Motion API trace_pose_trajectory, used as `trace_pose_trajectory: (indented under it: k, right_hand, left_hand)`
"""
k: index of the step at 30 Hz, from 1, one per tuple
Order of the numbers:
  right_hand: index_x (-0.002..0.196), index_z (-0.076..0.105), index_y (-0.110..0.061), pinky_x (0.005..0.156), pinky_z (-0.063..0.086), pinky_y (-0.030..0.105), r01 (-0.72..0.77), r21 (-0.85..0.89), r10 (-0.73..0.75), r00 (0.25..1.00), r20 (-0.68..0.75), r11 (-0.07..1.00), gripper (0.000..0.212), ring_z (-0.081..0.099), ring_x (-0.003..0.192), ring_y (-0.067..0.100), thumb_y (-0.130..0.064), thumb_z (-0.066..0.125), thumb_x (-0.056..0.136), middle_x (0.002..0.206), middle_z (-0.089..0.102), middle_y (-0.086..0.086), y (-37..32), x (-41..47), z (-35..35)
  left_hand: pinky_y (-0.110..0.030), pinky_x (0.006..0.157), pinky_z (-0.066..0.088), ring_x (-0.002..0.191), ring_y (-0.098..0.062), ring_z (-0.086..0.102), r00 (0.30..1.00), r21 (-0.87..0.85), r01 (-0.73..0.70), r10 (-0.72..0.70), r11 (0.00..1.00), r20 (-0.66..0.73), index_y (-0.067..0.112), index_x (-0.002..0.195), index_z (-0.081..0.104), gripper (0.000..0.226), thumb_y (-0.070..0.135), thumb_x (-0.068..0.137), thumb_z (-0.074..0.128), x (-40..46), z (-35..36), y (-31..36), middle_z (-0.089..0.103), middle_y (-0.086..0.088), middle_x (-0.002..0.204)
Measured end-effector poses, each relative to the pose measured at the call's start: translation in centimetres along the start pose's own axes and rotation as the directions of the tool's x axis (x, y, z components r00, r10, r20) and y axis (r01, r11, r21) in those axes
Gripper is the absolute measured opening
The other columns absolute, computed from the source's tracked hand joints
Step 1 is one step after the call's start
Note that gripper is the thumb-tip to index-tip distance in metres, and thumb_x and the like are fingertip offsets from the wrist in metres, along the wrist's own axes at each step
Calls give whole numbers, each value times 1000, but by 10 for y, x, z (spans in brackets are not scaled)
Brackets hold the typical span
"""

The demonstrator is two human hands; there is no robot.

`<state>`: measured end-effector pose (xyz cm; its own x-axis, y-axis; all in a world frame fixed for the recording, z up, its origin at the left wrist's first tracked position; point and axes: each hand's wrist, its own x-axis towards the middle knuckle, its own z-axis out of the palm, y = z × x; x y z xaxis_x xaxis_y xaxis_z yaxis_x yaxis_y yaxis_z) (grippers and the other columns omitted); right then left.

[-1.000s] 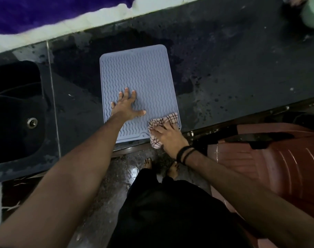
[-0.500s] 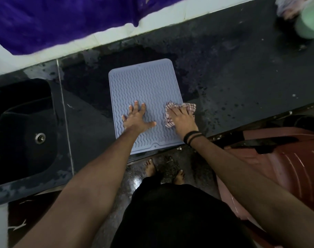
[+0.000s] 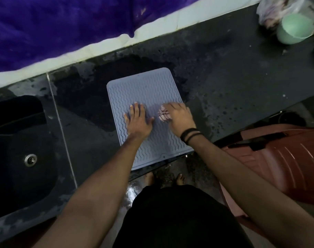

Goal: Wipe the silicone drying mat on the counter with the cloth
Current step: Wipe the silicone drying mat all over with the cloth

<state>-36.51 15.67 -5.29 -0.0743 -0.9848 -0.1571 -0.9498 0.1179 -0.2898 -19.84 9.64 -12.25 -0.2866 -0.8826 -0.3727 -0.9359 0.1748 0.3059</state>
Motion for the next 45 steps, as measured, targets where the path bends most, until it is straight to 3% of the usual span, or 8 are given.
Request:
trace_pose_trajectory:
  k: [13,17,20,30,35,39,42,45]
  right_hand:
    - [145,39,-30,111,29,42,117,-204,-36,932,361,972,59,33,136,26,-25,55,88,149,40,-8,-2,-63,20]
    - [119,60,-22,96,38,41,19,-145,4,987,160,989,39,49,119,31,-18,59,80,122,59,3,-6,-20,-4]
    - [130,54,-19,102,37,44,20,-98,-19,1000,11,995,53,46,123,31,-16,65,78,130,56,5,-18,43,-7]
    - [151,27,-20,115,21,46,168,-241,-110,965,238,956,60,27,139,32,-13,46,95,156,28,0,2,14,32]
    - [142,44,-24,112,31,45,249,-244,-143,913,382,937,48,36,135,28,-17,46,94,146,44,0,24,-14,-2]
    - [114,62,-18,95,40,39,71,-224,-30,983,180,972,30,50,114,28,-25,59,85,120,61,6,39,27,-38]
    - [129,54,-17,95,39,43,53,-197,-48,998,27,979,48,47,117,31,-17,63,82,129,56,8,41,78,-44]
    - [143,40,-17,103,35,46,108,-226,-75,986,148,968,60,40,128,31,-16,59,87,144,45,7,37,101,-26]
  left_hand:
    - [-55,120,-16,154,-23,-17,994,1,-41,41,999,-97,19,161,-4,69,53,106,18,6,26,-14,-13,-4,168]
    - [-55,121,-14,154,-25,-13,992,5,-36,37,999,-122,19,162,-1,70,53,105,20,5,28,-14,-10,-5,169]
    - [-55,121,-13,155,-24,-12,991,-4,-35,34,999,-128,19,162,0,70,52,105,22,5,27,-13,-9,-5,169]
    - [-51,117,-23,153,-20,-20,996,21,52,-50,998,-69,26,159,-13,65,50,105,16,7,25,-7,-19,0,167]
    - [-52,119,-18,154,-21,-14,994,2,67,-67,998,-91,24,161,-4,67,50,105,22,6,22,-1,-11,-2,169]
    - [-53,124,-4,155,-28,0,983,-58,72,-81,996,-166,16,161,15,70,50,103,34,7,14,14,5,-9,169]
    - [-49,123,-11,154,-25,-15,997,-2,32,-32,999,-72,22,161,-6,79,58,102,32,16,8,24,-15,-5,168]
    - [-48,123,-13,152,-23,-23,997,50,-2,-2,999,74,24,160,-13,79,61,102,27,24,6,27,-24,-2,166]
